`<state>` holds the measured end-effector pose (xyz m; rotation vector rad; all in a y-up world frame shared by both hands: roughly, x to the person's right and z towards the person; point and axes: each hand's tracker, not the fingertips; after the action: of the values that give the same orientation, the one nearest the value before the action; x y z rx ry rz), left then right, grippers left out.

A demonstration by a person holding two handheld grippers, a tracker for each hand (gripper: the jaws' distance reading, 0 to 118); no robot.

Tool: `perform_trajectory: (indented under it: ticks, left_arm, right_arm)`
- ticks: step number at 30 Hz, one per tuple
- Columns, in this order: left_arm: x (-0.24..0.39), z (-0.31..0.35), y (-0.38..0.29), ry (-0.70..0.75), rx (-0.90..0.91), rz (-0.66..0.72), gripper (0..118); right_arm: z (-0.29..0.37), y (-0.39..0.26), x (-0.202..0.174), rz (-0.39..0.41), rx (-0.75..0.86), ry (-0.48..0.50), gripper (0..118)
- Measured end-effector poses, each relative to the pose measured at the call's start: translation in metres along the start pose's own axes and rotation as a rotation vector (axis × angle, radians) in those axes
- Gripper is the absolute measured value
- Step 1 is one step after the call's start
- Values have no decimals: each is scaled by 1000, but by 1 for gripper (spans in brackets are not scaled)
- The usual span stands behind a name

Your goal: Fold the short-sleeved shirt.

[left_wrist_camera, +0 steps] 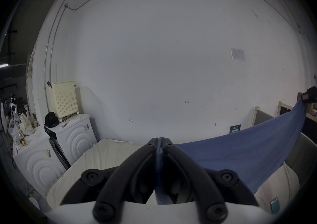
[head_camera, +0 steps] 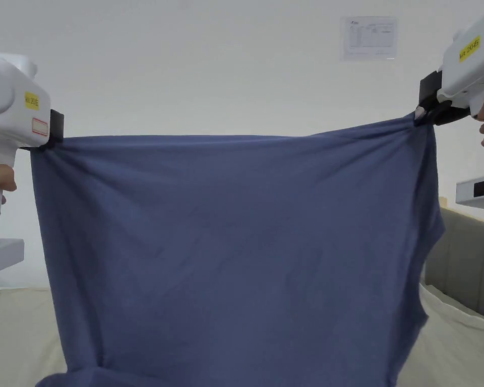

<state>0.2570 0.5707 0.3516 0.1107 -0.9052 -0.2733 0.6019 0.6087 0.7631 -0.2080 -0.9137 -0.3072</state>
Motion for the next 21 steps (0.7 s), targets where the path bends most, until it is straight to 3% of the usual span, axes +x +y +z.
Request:
perform_trajectory:
  ticks: [4,8,12,16,18,21]
  left_arm:
    - [-2,-42,-6,21,-32,-21,3]
    - [-7,-80,-7,26,-58,-31,3]
    - [-12,-112,6,70,-69,-42,3]
    - [-19,-130,31,66,-42,-62,3]
    - [-25,-132,47,91,-25,-56,3]
    - [-35,-134,64,89,19,-33,3]
  right_arm:
    - [-29,7,-13,-63,-20,1,0]
    - [-65,22,-33,-8,-27,-33,0]
    - [-96,59,-37,-53,-6,-24,0]
    - [-101,98,-58,-8,20,-60,0]
    - [-97,118,-65,-38,58,-47,0]
    - [-90,138,-75,-20,92,-48,0]
